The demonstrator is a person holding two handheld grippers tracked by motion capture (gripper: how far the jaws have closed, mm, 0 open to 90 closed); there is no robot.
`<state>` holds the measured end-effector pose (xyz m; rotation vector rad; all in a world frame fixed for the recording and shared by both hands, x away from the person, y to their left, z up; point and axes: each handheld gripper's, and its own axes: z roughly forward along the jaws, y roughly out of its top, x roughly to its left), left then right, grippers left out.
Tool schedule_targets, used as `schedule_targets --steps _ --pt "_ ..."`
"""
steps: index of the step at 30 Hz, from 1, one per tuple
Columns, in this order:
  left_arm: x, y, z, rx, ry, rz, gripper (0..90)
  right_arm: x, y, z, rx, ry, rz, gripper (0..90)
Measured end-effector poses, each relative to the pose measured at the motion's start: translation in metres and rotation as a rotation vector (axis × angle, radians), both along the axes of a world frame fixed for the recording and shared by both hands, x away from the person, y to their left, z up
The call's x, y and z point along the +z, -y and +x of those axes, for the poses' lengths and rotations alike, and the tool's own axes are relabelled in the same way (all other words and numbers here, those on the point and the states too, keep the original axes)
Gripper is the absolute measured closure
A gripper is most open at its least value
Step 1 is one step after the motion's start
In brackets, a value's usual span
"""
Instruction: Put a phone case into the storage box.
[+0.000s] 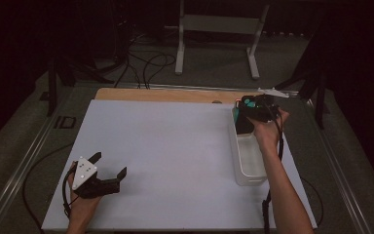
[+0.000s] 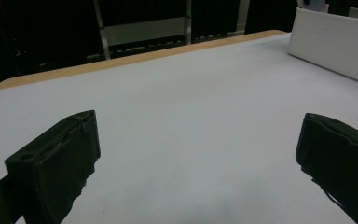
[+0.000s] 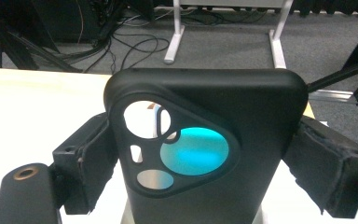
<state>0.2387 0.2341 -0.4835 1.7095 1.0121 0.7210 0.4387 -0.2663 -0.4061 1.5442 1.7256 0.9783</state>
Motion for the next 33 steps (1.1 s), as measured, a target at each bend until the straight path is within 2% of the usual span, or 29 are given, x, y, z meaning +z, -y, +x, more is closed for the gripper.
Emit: schedule_targets --steps 13,16,19,33 --pt "0.001 0.000 -0.001 -0.001 0.003 -0.001 0.4 -0.012 -0.001 0.003 -0.004 -0.029 -0.007 14.1" --pt "0.001 0.000 -0.001 0.000 0.004 -0.003 0.4 -0.012 -0.001 0.003 -0.004 -0.029 -0.008 14.1" --pt "0.001 -0.001 -0.001 0.001 0.005 -0.003 0.4 -0.015 -0.004 0.004 -0.005 -0.036 -0.028 14.1" --pt "0.002 0.000 -0.001 0.001 0.008 -0.003 0.4 -0.020 -0.006 0.008 -0.013 -0.046 -0.032 14.0"
